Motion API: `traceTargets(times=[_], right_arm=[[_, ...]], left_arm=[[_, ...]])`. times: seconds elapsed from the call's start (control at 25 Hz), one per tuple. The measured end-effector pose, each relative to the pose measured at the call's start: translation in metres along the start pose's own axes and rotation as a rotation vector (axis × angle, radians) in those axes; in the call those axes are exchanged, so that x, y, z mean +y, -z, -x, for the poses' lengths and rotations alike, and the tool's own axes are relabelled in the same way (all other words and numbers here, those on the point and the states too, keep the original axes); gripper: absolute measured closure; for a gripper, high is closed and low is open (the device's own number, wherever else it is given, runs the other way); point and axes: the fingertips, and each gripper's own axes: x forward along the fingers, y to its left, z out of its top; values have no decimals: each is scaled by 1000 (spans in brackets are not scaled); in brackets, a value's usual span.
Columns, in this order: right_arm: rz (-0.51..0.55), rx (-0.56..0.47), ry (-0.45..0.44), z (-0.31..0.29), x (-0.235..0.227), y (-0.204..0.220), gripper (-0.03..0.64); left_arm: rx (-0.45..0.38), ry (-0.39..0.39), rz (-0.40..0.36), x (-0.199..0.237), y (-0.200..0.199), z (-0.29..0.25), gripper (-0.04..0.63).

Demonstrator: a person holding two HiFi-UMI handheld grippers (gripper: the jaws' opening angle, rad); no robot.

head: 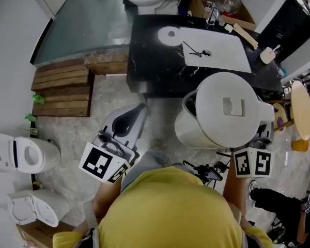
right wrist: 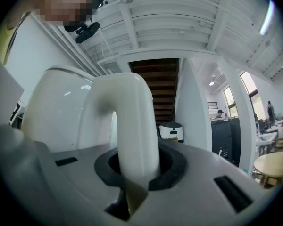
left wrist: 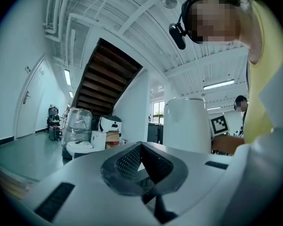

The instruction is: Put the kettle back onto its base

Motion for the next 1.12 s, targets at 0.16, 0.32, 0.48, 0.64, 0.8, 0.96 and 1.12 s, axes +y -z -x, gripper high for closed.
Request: traceTargets(times=[0.16,0.32,0.48,0.64,0.8,0.96,1.12], right_arm=[[3,-5,39,-22,2,-1,560],[-4,-6,51,-40,3,-1,560],[-7,-4,56,-55,3,0,560],[-13,-2,50,-72,4,3,560],[-15,-1,47,-91,0,7,560],[-17,3,39,-114,-7,10,560],[-19,1,26,-144,-15,15,560]], left_arm=[[2,45,-6,24,-5,-19,594],[1,66,-10,41,-7,-32,594],[4,68,-2,54,-7,-40,594],[9,61,4,68,-3,-47,594],[10,58,7,79,-2,-59,594],[9,51,7,91,-1,-77,594],[7,38,9,108,-2,-99,594]])
